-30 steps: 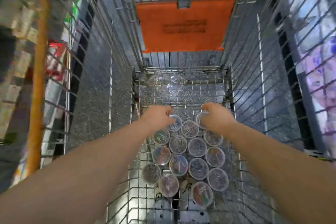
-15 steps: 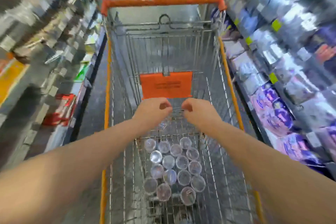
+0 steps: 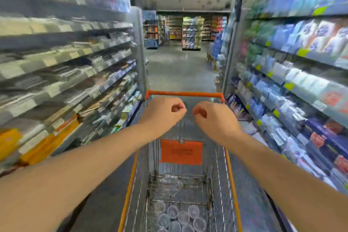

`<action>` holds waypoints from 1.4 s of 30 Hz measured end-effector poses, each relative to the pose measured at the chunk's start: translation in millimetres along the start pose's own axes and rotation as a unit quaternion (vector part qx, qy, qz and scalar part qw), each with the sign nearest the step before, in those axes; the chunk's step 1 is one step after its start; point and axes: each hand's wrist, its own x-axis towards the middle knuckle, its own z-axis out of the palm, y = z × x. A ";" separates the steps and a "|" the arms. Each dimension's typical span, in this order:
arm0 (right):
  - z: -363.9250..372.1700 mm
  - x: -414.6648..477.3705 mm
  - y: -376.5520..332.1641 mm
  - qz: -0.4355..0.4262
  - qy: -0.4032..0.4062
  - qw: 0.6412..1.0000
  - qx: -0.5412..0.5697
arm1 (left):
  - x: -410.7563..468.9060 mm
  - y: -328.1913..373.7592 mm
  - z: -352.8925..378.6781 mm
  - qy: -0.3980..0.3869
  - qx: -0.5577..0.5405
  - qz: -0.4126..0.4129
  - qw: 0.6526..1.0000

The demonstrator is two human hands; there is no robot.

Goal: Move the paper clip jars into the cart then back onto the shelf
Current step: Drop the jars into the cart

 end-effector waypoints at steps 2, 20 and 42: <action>-24.5 -3.5 -17.1 -0.040 0.005 0.999 0.016 | -14.0 15.2 -27.0 0.018 0.039 -0.006 0.999; -39.0 -56.4 -370.7 -0.395 -0.022 0.898 0.191 | -268.6 -15.0 -346.5 0.229 0.268 -0.188 0.917; 93.7 -75.9 -882.6 -0.576 -0.039 0.750 0.323 | -523.8 -193.0 -703.1 0.293 0.487 -0.356 0.741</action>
